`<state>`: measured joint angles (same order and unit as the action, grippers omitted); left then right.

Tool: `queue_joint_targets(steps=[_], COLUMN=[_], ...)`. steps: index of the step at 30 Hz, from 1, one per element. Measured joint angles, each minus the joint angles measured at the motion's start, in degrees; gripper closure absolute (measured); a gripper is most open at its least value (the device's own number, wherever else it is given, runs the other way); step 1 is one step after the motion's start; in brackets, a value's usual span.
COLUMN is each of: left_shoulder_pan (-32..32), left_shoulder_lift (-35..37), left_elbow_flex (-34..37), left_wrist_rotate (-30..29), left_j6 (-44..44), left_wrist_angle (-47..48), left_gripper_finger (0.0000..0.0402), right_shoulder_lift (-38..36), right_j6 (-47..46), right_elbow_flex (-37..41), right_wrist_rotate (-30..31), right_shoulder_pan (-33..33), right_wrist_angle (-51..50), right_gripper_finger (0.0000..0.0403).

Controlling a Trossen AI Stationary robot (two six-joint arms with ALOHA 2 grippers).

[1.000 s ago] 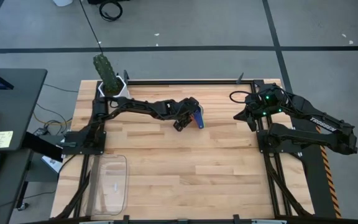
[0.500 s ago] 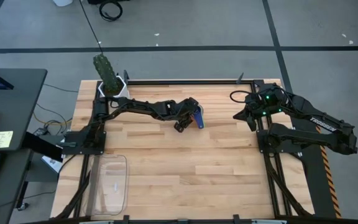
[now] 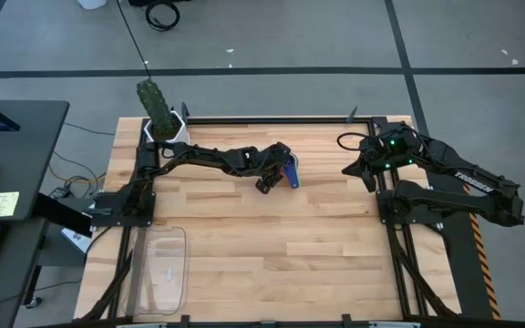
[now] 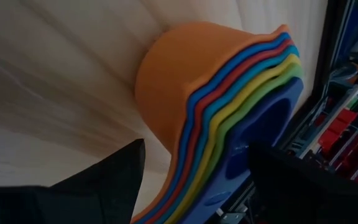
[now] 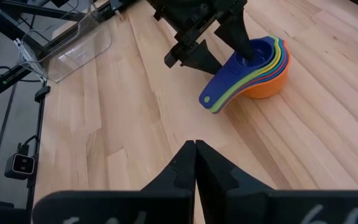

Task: Nest measuring cups in basket
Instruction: Put the stacked colored measuring cups into the transparent bin

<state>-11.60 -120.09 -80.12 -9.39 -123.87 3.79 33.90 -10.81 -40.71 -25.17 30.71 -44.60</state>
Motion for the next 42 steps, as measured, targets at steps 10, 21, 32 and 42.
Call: queue_joint_targets(steps=[10,21,32,42], left_shoulder_pan=[-0.02,-0.13,-0.21,-0.61], left_shoulder_lift=[0.00,0.00,0.00,0.00], left_elbow_flex=[0.00,0.00,0.00,0.00], left_wrist_rotate=[0.01,0.00,-0.01,-0.02], left_j6=[-0.03,-0.04,-0.10,-2.20], left_wrist_angle=[2.16,3.83,4.88,4.08], left_gripper_finger=[0.0115,0.0116,0.0116,0.0116], right_shoulder_lift=[-0.01,0.01,-0.01,0.00], right_j6=[0.00,0.00,0.00,0.00], right_elbow_flex=[0.00,0.00,0.00,0.00], right_wrist_rotate=[0.00,-0.01,0.00,-0.01], right_shoulder_pan=[-0.01,0.00,0.00,0.00], right_wrist_angle=[0.00,0.00,0.00,0.00], right_gripper_finger=[0.0389,0.0389,0.0389,0.0389])
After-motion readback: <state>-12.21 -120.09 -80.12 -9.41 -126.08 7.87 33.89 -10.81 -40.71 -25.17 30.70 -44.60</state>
